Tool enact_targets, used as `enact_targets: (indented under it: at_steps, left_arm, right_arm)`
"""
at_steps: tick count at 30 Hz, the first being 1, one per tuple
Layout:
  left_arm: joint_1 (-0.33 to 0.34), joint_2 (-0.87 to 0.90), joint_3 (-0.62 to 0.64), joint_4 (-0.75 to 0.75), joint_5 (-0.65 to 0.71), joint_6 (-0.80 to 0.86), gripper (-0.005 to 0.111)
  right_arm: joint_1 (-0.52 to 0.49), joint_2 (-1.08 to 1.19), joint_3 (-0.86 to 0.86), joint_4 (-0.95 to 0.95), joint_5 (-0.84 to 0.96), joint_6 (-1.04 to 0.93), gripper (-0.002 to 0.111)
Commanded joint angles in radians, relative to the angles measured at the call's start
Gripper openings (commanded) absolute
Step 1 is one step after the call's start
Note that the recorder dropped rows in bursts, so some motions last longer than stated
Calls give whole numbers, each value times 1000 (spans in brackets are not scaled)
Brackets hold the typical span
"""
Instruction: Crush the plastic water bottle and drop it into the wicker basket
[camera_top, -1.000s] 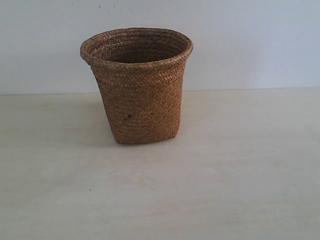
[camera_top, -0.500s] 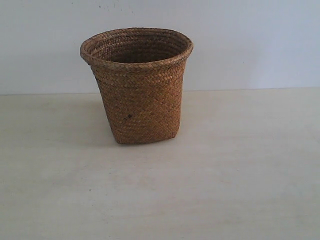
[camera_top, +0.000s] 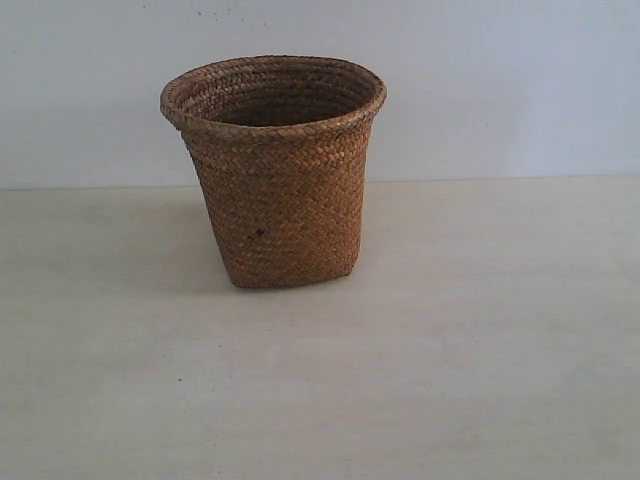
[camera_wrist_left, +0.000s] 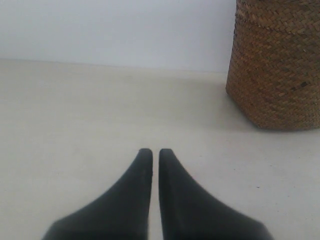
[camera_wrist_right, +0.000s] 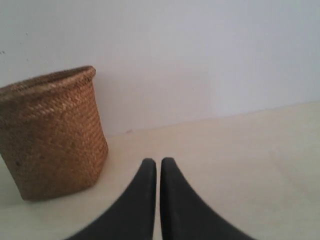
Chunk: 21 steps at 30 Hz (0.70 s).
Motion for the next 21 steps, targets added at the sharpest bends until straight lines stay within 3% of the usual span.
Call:
enact_targets:
  at_steps: [1, 9, 14, 21]
  left_arm:
    - [4, -1, 2, 6, -10, -9, 4]
    - [4, -1, 2, 6, -10, -9, 4]
    - [4, -1, 2, 6, -10, -9, 4]
    - [4, -1, 2, 6, -10, -9, 4]
  right_arm:
    - [-4, -5, 6, 13, 74, -72, 0]
    - [-9, -5, 6, -26, 155, -119, 0]
    - [-83, -5, 6, -33, 285, -119, 0]
    - [-104, -5, 6, -33, 287, -119, 0]
